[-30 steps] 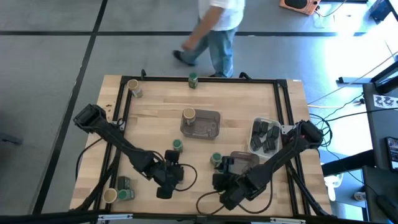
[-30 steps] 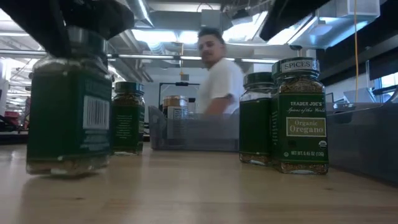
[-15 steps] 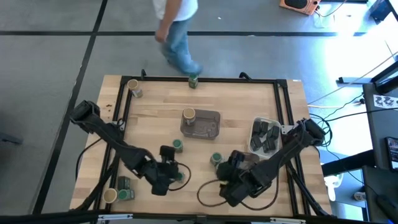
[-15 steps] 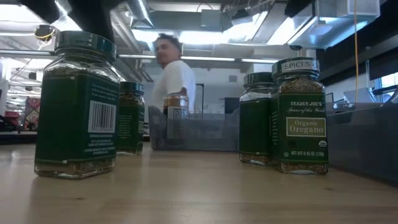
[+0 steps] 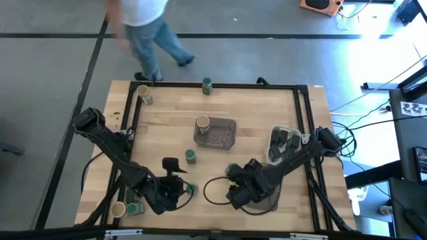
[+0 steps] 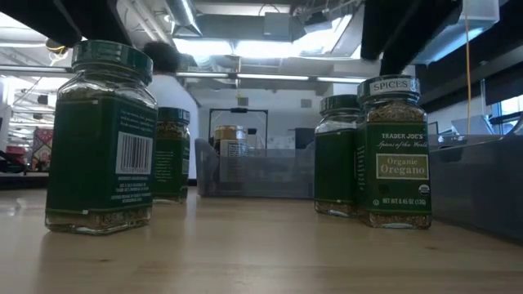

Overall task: Sort spices by type
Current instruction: Adjust the green seasoning bottles, then put the green seasoning into the bottom black bin

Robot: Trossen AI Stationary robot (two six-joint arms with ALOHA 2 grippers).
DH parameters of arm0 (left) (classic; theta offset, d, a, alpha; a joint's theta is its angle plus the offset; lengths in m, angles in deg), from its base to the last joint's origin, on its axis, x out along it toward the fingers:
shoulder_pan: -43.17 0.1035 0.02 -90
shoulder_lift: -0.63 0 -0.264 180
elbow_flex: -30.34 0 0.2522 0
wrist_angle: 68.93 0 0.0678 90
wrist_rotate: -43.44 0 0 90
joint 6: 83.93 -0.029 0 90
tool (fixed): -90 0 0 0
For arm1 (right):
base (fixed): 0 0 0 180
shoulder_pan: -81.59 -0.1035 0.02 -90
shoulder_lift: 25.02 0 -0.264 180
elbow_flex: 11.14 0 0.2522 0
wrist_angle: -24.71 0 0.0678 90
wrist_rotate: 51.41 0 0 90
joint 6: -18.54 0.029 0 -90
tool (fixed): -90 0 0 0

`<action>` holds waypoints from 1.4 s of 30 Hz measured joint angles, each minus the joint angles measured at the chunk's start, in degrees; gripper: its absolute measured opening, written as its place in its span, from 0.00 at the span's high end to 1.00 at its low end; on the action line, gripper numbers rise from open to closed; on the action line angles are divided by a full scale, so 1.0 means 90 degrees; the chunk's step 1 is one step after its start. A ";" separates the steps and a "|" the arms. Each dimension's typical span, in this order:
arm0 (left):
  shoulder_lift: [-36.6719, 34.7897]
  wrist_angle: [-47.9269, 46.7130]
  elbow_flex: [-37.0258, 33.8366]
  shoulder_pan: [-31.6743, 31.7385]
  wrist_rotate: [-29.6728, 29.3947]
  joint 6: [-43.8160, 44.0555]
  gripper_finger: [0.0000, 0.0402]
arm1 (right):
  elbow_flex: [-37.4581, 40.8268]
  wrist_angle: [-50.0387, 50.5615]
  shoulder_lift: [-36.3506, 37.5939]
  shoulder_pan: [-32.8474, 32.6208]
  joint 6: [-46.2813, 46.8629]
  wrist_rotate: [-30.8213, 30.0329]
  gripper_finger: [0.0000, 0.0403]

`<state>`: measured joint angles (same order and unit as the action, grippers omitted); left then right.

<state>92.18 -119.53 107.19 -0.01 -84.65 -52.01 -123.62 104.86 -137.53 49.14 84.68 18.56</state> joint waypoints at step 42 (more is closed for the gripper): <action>0.0000 0.0507 -0.0007 0.0010 -0.0034 -0.0394 0.12 | -0.0002 0.0851 0.0558 -0.0328 -0.1091 0.0183 0.88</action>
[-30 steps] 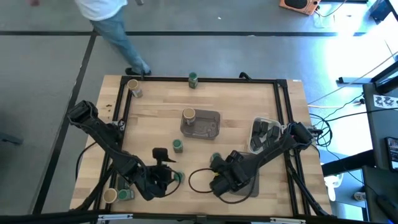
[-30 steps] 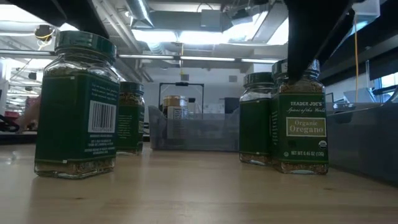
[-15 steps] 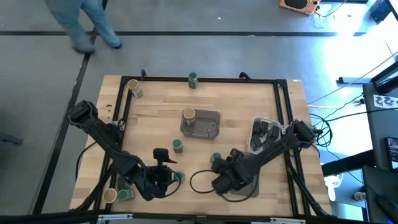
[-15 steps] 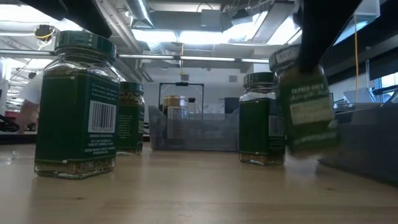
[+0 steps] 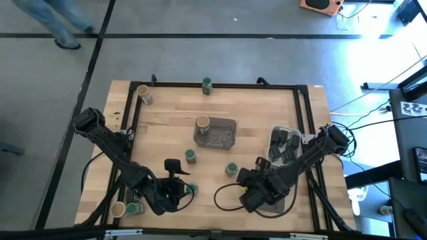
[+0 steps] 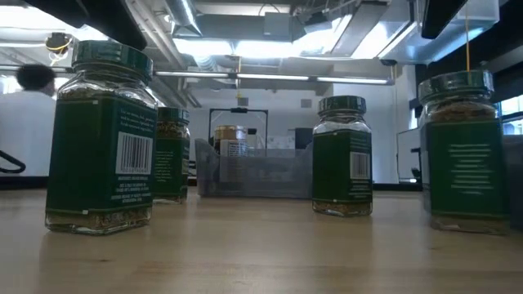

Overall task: Sort spices by type
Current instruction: Put the green seasoning into the bottom black bin

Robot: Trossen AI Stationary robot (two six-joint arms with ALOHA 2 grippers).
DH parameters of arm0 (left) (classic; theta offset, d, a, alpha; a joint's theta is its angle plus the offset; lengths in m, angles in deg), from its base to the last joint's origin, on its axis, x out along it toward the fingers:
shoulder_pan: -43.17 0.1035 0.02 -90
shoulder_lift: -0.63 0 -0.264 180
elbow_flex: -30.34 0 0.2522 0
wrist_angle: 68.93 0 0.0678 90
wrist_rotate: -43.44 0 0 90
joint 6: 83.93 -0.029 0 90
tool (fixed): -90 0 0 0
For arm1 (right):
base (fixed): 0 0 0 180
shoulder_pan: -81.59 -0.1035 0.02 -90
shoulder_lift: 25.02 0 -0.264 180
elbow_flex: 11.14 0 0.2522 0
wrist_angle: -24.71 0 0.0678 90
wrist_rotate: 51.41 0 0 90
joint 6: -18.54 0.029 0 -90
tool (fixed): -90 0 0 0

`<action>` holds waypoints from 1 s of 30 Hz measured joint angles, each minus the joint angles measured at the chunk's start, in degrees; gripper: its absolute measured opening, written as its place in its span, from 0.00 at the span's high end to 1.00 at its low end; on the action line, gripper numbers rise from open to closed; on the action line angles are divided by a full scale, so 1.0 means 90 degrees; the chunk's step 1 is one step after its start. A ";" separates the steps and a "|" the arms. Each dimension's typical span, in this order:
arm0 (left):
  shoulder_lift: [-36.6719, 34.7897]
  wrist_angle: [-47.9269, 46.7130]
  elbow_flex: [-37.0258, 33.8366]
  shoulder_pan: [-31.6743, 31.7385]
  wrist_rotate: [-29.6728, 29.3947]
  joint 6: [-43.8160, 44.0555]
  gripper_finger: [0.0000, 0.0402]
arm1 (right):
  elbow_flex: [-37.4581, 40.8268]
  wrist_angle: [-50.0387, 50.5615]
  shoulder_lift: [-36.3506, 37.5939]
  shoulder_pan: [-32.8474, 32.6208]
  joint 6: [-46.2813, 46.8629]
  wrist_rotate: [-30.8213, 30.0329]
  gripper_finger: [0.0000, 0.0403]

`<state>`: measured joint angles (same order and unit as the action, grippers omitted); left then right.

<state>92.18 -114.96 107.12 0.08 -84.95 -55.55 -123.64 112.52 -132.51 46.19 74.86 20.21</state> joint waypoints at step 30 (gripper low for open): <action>0.0000 0.0000 0.0000 0.0000 0.0002 0.0012 0.12 | 0.0000 -0.0014 -0.0038 0.0041 -0.0497 -0.0009 0.11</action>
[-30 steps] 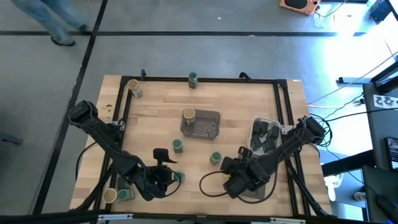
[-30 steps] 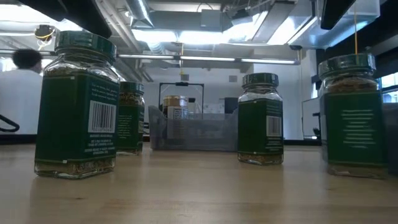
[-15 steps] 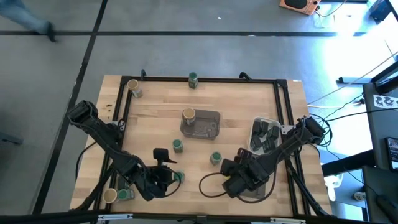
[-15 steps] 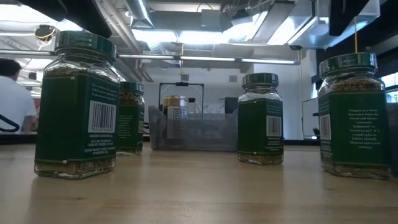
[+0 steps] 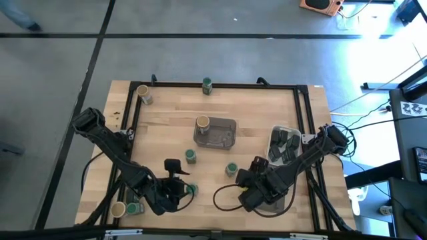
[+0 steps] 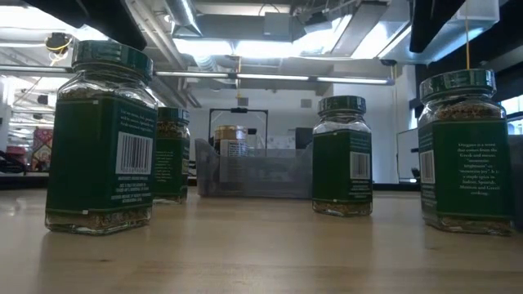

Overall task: Sort spices by type
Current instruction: Put the green seasoning into the bottom black bin

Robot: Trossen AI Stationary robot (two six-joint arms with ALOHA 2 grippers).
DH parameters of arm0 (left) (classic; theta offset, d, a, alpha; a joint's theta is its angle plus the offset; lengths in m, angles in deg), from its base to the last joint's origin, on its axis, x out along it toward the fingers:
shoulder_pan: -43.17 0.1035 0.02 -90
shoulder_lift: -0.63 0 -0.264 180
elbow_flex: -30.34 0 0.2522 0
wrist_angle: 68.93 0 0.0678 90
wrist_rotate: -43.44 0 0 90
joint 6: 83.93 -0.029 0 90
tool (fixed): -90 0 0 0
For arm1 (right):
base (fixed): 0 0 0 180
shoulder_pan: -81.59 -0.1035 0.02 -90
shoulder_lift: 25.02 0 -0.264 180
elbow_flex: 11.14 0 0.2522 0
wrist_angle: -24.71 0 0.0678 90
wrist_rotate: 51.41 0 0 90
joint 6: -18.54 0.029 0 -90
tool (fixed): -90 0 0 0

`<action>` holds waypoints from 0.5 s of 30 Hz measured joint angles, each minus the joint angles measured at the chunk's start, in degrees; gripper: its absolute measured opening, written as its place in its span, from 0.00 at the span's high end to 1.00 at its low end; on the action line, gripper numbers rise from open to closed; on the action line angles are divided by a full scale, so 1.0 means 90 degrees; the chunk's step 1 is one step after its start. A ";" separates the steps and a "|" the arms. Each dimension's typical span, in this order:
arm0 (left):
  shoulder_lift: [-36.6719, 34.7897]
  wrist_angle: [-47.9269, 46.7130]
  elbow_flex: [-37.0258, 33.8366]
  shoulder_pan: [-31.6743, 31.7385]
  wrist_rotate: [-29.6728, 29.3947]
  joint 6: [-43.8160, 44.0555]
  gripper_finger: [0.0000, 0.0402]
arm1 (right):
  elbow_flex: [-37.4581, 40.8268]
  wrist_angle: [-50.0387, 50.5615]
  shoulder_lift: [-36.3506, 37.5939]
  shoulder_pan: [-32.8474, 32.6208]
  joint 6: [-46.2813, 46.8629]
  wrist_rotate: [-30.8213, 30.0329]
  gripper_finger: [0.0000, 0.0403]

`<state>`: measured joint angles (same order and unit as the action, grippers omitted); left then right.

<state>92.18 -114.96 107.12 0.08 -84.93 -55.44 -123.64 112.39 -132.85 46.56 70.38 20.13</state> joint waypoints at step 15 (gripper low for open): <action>0.0000 0.0002 -0.0002 0.0000 0.0000 -0.0034 0.12 | 0.0265 -0.0348 -0.0002 0.0061 -0.0486 0.0582 0.12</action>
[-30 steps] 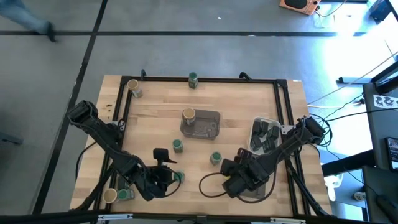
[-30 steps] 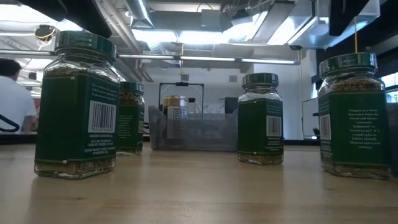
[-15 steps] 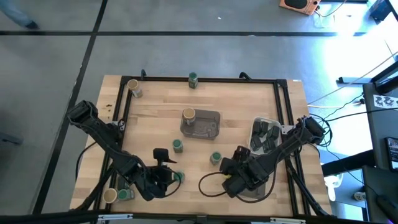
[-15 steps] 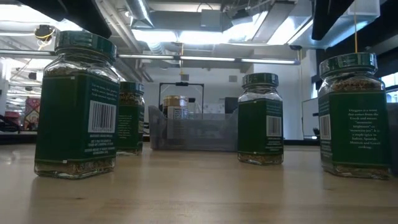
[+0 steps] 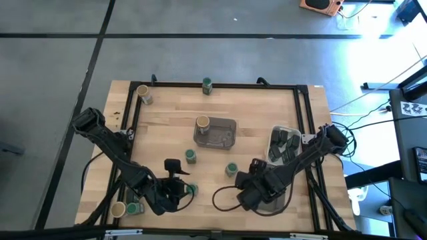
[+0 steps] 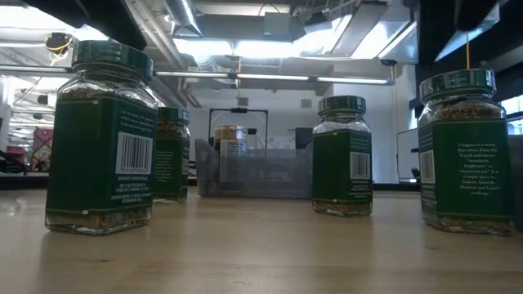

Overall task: Sort spices by type
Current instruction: Put the green seasoning into the bottom black bin, then put back all the green seasoning bottles into the bottom black bin

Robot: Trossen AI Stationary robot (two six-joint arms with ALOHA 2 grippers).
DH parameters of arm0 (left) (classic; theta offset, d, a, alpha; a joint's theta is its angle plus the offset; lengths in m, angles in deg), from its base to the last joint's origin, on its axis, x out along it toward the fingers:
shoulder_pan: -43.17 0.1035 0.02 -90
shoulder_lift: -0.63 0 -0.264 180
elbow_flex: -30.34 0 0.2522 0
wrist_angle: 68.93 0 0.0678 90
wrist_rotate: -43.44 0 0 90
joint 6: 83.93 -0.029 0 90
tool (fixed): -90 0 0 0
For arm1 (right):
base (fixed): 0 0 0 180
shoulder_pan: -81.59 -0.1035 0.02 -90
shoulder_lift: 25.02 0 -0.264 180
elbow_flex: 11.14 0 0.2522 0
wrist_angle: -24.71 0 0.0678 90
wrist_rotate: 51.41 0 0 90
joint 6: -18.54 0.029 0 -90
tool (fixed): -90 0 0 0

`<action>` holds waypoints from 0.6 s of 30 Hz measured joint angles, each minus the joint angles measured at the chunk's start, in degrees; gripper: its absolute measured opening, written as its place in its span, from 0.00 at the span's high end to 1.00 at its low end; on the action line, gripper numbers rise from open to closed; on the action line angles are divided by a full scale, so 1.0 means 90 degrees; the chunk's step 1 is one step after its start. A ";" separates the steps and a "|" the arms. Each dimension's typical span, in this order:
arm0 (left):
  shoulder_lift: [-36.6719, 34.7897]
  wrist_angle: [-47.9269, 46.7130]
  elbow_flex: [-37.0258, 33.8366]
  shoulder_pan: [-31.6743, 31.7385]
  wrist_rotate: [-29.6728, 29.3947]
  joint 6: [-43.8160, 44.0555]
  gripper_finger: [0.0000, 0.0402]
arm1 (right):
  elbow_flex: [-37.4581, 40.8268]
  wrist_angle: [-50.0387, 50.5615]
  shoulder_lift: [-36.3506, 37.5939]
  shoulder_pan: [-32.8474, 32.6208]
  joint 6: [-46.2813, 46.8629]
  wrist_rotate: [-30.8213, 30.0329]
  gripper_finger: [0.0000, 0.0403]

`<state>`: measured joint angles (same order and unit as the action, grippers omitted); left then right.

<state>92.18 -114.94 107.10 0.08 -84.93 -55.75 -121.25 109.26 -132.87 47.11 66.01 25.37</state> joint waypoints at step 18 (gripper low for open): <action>0.0000 0.0024 0.0000 0.0002 0.0000 -0.0007 0.12 | 0.1153 -0.1124 -0.0012 0.0097 -0.0015 0.0094 0.44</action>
<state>92.18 -114.72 107.10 0.10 -84.93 -55.82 -110.88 99.14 -132.98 47.98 65.87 26.21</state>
